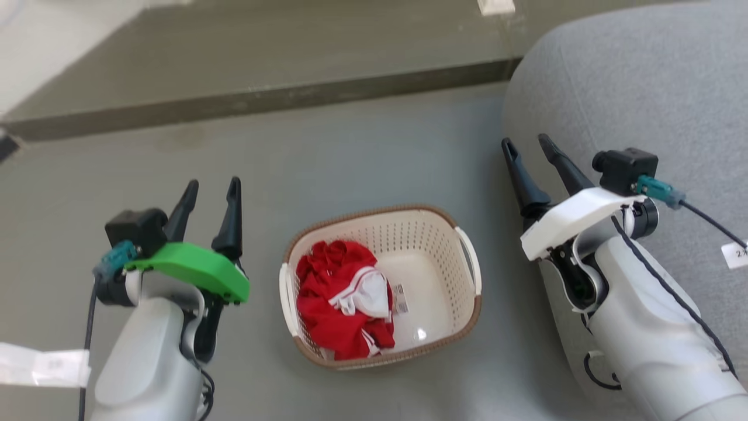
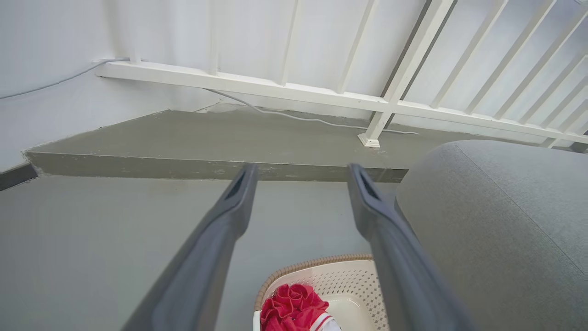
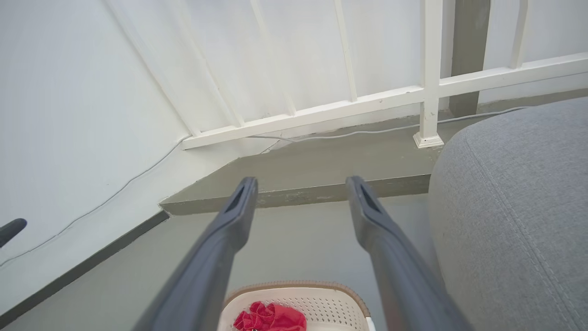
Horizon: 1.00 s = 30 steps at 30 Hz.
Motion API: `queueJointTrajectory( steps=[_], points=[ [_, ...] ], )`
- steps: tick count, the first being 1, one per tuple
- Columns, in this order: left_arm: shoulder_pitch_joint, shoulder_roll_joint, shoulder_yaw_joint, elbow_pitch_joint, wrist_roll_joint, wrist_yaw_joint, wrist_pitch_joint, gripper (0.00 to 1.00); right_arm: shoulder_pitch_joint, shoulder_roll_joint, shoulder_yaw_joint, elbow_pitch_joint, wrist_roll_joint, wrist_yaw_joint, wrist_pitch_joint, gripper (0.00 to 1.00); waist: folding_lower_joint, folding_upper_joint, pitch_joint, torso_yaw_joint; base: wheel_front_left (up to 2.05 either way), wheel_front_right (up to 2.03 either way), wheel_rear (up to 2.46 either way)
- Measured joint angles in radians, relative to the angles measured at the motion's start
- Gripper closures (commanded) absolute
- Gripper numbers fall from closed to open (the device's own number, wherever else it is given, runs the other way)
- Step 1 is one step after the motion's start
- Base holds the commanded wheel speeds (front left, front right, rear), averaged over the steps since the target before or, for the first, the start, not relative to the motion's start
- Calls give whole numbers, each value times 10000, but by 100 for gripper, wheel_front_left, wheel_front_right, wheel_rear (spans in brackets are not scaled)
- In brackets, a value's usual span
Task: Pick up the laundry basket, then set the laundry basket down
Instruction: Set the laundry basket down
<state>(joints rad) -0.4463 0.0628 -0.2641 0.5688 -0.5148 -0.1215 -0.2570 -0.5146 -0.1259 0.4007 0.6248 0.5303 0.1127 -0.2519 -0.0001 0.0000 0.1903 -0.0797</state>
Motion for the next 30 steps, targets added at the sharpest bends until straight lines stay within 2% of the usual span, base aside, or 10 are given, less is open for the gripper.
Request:
queueJointTrajectory(
  steps=[4, 9, 13, 17, 24, 30],
  points=[
    [478, -25, 69, -362, 245, 38, 0, 0, 395, -25, -215, -464, -270, -104, 0, 0, 0, 0, -504, 71, 0, 0, 0],
    [887, -111, 293, -803, 380, 130, 0, 0, 1054, -75, -512, -1016, -520, -426, 0, 0, 0, 0, -994, 183, 0, 0, 0],
    [1166, -125, 602, -1243, 445, 343, 0, 0, 1299, -86, -556, -1546, -792, -527, 0, 0, 0, 0, -1231, 272, 0, 0, 0],
    [1351, -127, 746, -1684, 589, 437, 0, 0, 1436, -142, -671, -1923, -1039, -552, 0, 0, 0, 0, -1320, 297, 0, 0, 0],
    [1673, -140, 911, -2437, 963, 441, 0, 0, 1985, -142, -984, -2297, -1097, -811, 0, 0, 1, 0, -1328, 312, 0, 0, 0],
    [1957, -150, 938, -2685, 1081, 441, 0, 0, 2154, -144, -1076, -2531, -1197, -851, 0, 0, 1, 0, -1323, 338, 0, 0, 0]
  ],
)
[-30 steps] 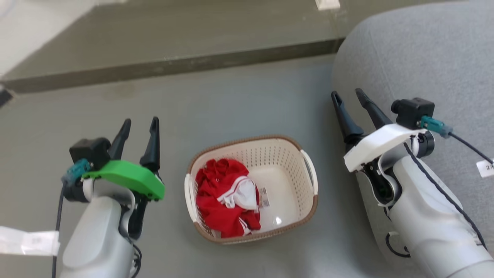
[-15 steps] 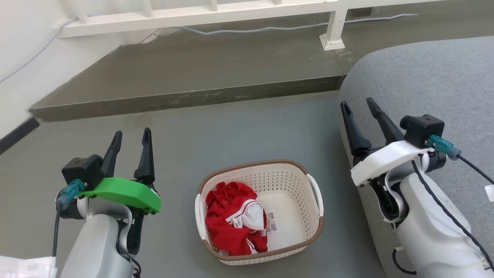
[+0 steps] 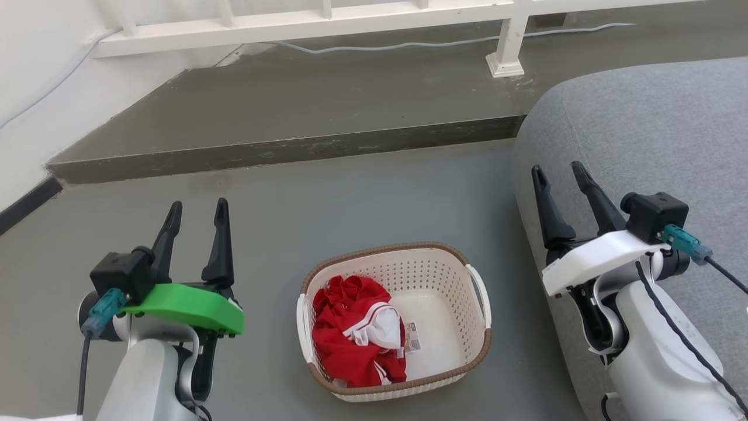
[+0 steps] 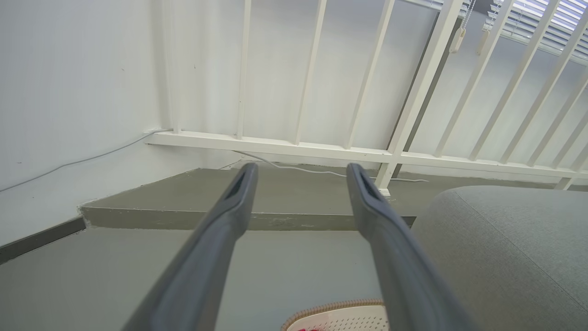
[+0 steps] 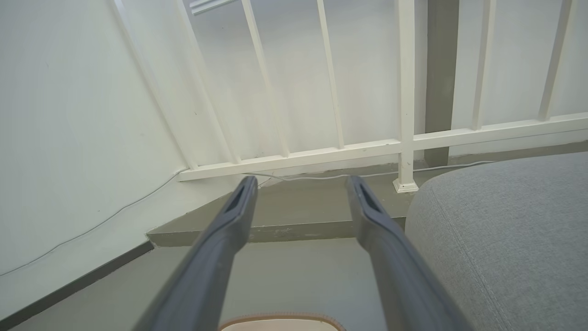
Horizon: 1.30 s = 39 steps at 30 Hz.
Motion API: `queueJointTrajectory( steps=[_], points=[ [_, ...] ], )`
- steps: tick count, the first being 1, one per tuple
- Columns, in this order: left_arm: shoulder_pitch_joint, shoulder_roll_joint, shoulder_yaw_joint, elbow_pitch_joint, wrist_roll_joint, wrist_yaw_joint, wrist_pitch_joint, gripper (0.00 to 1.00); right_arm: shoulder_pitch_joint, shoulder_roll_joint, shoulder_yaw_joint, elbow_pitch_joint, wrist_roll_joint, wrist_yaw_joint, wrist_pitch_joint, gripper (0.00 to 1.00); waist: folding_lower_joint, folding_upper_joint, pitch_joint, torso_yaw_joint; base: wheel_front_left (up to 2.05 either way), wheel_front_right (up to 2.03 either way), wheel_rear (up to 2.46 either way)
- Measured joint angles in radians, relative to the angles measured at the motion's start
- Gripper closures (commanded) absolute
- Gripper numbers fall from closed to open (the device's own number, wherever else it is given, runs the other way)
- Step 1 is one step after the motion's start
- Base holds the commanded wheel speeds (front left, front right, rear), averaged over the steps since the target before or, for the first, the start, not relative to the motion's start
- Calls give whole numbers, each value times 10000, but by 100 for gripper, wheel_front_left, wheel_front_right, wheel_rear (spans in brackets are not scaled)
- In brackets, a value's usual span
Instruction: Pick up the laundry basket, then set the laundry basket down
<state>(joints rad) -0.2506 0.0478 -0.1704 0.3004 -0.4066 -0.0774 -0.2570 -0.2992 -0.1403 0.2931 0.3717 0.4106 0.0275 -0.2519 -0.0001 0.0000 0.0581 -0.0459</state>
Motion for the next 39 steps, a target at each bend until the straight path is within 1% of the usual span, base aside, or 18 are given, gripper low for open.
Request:
queueJointTrajectory(
  steps=[18, 39],
  points=[
    [673, -31, 42, -481, 86, -4, 0, 0, 465, 59, -104, -399, -267, 13, 0, 0, 0, 0, 75, 11, 0, 0, 0],
    [780, -58, 46, -548, 63, -31, 0, 0, 632, 136, -251, -568, -422, 71, 0, 0, 0, 0, 196, -16, 0, 0, 0]
  ],
)
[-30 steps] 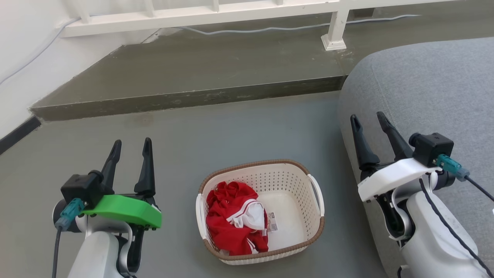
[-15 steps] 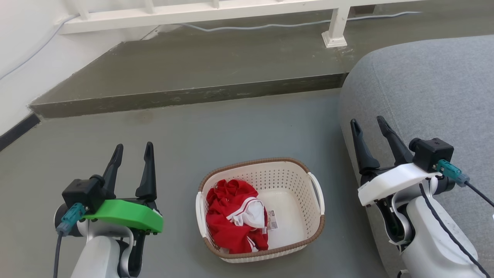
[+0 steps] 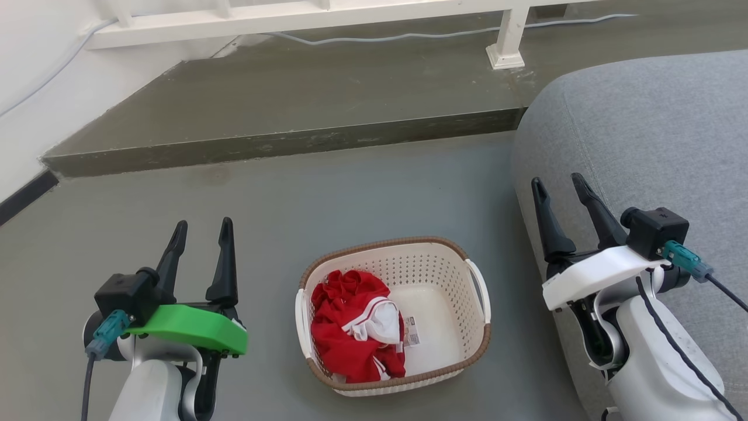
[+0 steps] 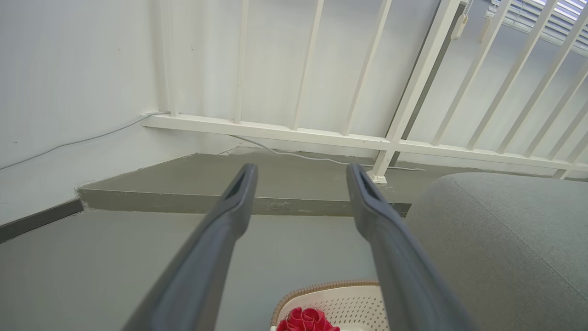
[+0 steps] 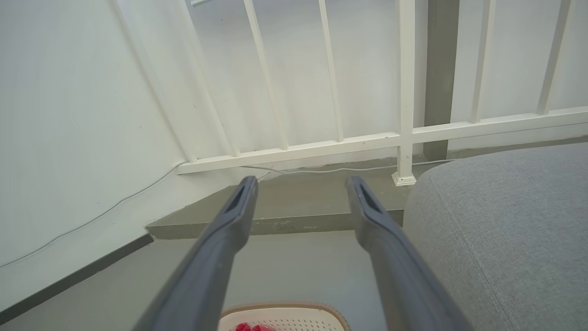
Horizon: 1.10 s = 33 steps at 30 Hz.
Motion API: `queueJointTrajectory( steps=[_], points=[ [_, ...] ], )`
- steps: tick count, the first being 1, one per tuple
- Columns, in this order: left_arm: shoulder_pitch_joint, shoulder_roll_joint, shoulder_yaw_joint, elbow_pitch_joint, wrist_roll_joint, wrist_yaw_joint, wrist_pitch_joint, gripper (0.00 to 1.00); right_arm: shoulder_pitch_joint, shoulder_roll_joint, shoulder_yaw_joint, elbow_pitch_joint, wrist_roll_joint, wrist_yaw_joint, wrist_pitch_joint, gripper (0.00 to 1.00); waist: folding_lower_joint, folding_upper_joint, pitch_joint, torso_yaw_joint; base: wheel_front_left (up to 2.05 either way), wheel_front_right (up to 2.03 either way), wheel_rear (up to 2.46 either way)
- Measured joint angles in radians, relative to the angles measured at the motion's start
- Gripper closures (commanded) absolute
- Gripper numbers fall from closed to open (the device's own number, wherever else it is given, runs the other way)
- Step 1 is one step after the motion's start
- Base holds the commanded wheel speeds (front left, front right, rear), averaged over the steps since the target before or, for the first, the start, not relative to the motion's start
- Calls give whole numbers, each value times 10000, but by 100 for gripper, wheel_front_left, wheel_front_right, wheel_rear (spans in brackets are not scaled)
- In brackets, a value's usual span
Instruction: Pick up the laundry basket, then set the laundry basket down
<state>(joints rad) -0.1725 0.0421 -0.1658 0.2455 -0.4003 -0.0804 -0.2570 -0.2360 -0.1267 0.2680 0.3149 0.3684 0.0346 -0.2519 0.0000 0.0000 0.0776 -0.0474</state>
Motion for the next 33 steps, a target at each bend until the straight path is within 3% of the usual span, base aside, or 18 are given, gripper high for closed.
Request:
queueJointTrajectory(
  steps=[5, 6, 16, 33],
  points=[
    [5, -2, 31, -13, -15, -79, 0, 0, 7, 10, -40, -8, -4, 2, 0, 0, 1, 0, 13, -14, 0, 0, 0],
    [8, -4, 29, -4, -15, -81, 0, 100, 9, 13, -44, 2, -4, 2, 0, 100, 0, 0, 14, -16, 0, 0, 0],
    [449, -117, 13, 600, -305, -79, 102, 100, 656, 213, -90, 523, 276, 0, 92, 100, 0, 0, -5, -8, 0, 0, 0],
    [451, -123, 403, 617, -2558, -88, 752, 100, 659, 309, -767, 464, 2592, 94, 727, 100, 1, 0, -156, 90, 0, 0, 0]
  ],
)
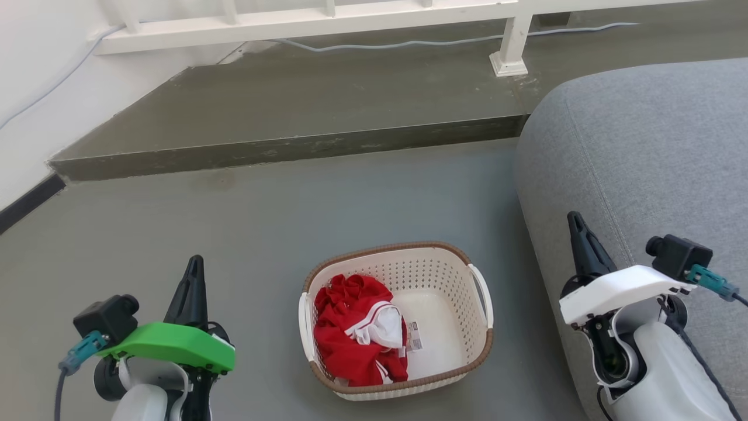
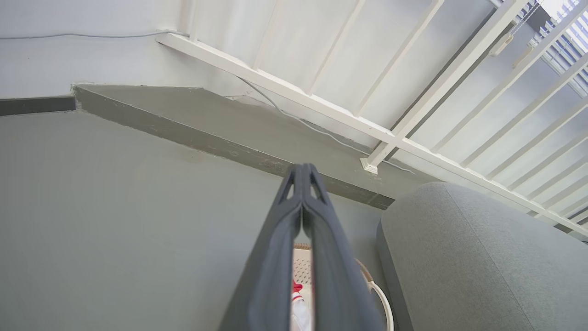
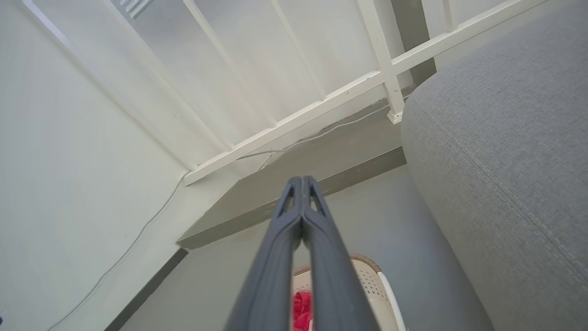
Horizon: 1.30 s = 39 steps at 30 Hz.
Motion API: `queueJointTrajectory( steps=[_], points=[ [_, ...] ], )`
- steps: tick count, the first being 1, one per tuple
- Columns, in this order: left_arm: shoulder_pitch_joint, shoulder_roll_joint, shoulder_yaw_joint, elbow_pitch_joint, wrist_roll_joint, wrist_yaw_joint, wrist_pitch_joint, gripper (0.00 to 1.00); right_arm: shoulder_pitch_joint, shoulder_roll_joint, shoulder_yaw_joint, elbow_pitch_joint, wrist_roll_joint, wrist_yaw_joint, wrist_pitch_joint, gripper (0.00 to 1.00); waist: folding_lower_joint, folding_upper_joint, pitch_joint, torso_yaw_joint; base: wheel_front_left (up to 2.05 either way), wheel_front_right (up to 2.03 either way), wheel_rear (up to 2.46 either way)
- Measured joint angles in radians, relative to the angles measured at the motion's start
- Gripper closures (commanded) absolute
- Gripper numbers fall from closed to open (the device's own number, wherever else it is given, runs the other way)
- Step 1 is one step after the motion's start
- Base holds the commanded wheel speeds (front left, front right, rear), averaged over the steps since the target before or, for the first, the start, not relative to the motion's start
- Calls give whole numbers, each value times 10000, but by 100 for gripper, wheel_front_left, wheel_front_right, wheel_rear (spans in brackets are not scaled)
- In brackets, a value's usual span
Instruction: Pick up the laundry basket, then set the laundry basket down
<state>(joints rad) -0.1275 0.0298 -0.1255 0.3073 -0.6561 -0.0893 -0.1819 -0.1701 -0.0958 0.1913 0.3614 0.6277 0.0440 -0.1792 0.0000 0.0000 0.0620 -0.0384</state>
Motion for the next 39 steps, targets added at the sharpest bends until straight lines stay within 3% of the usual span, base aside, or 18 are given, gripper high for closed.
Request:
queueJointTrajectory(
  steps=[39],
  points=[
    [56, -2, 974, -90, -4460, -153, 1402, 100, 355, 265, -1565, -324, 4592, 376, 1384, 100, 0, 0, -285, 184, 0, 0, 0]
  ],
)
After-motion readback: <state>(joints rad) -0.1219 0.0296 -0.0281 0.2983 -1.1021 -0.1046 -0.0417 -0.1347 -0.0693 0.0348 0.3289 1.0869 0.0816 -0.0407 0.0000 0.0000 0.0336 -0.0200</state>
